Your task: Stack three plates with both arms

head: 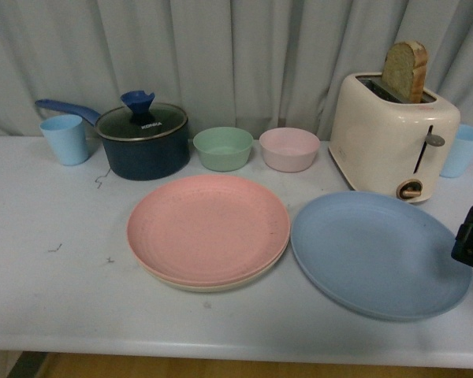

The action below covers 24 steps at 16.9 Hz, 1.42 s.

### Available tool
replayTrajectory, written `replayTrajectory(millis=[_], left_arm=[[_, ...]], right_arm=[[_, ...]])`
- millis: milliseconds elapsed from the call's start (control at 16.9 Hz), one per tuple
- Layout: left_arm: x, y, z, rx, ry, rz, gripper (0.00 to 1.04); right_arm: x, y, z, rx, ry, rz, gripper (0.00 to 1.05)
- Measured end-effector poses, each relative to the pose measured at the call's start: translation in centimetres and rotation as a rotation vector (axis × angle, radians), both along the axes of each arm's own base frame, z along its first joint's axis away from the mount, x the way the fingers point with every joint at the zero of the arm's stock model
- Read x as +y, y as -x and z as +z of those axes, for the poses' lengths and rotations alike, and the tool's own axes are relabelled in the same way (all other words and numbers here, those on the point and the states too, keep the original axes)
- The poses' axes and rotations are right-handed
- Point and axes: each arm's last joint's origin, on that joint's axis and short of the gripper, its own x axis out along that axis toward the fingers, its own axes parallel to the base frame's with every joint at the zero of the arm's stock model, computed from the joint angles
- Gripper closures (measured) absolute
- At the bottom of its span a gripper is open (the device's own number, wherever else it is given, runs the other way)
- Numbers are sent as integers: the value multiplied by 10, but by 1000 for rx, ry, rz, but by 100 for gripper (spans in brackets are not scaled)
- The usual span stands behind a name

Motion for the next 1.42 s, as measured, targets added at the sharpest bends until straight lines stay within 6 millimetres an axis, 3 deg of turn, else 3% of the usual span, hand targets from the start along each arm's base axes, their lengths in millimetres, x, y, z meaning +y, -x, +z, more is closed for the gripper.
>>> replayTrajectory(millis=[414, 710, 1183, 1243, 1420], left_arm=[[0, 0, 0, 0, 0, 0, 7], [0, 0, 0, 0, 0, 0, 7], [0, 0, 0, 0, 0, 0, 7], [0, 0, 0, 0, 0, 0, 7], [0, 0, 0, 0, 0, 0, 7]], right_arm=[[19, -17, -20, 199, -22, -60, 6], [28, -24, -16, 224, -16, -53, 7], [10, -24, -15, 188, -36, -85, 95], [10, -23, -12, 177, -56, -69, 101], [10, -8, -5, 153, -139, -33, 102]])
